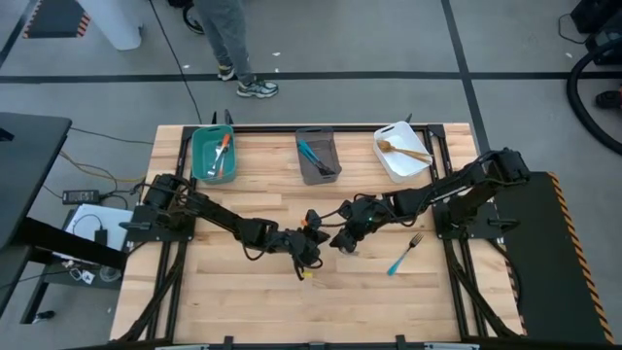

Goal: Sort silverware by color (type)
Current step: Put the orange fork into the green bin

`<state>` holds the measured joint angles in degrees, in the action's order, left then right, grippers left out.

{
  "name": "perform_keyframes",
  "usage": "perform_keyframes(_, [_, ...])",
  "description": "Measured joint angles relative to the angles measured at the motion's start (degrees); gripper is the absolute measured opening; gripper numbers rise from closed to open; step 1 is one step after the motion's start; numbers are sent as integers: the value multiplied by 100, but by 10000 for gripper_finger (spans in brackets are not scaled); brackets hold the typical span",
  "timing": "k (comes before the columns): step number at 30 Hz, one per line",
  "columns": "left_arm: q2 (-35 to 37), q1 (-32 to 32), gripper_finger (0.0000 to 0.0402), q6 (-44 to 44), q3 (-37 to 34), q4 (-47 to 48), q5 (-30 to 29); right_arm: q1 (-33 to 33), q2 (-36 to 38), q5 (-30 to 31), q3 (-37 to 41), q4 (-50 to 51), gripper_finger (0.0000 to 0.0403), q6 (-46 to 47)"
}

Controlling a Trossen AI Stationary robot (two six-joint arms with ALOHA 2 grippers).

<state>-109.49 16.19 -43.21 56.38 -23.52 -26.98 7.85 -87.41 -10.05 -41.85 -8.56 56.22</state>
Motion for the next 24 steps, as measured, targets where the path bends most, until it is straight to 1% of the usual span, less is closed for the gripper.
perform_keyframes(4, [0,37,14,335,0,219,-1,-94,135,-109,0,78,183,-178])
perform_keyframes(8, [10,118,16,764,0,558,-1,-182,202,-121,0,331,190,-415])
perform_keyframes(14, [129,214,17,1886,-2,1348,-47,-341,202,-122,0,702,191,-921])
perform_keyframes(17, [248,192,18,2504,-2,1844,-92,-438,206,27,0,922,191,-1292])
perform_keyframes(20, [370,133,18,3088,-2,2372,-143,-510,238,326,0,1082,191,-1708])
perform_keyframes(24, [654,64,19,3884,-2,3187,-362,-543,303,1062,0,1310,191,-2366])
